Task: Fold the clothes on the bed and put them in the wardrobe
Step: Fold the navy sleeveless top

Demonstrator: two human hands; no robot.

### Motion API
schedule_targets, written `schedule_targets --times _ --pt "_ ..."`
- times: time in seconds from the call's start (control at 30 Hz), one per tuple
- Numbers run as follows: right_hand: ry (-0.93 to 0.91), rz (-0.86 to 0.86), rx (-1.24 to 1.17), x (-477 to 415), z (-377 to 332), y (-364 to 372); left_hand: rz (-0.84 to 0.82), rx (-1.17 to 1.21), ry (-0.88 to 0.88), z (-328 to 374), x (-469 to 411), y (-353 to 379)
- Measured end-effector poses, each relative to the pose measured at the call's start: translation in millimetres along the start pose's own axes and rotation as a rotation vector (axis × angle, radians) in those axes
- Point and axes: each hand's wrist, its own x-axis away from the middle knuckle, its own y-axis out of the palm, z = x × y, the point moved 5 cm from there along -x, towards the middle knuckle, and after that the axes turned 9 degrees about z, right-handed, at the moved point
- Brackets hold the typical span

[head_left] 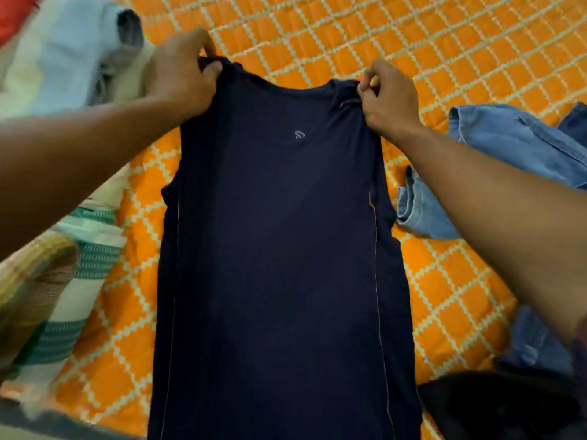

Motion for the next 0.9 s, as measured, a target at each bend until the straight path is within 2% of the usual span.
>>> schedule_targets --times 0.1,0.2,0.3,0.4,0.5,0.6,0.7,0.83,0.9 --pt "-0.03 0.122 0.086 -18 -7 4 0.081 -0.079 0.029 10 -12 19" --pt "0.126 0.121 0.134 -9 0 6 0.088 -0.125 0.132 29 7 29" --pt "0.33 0.046 0.127 27 13 6 -0.061 -0.107 0.277 53 56 44" --pt "0.482 -0.022 0.101 61 19 10 -0.2 -0.216 0.434 73 116 71" --pt "0.544 -0.092 0.045 62 18 14 -0.288 -0.301 0.406 79 132 98" --pt "0.545 -0.139 -0.103 51 25 14 -0.3 -0.319 0.334 94 120 111" --pt "0.452 -0.12 -0.121 49 28 7 -0.292 -0.329 0.299 104 112 113" --pt "0.377 -0.15 -0.145 67 32 -11 -0.139 -0.218 0.297 122 154 92" --pt "0.344 -0.182 -0.056 81 36 -19 -0.062 -0.118 0.319 141 202 76"
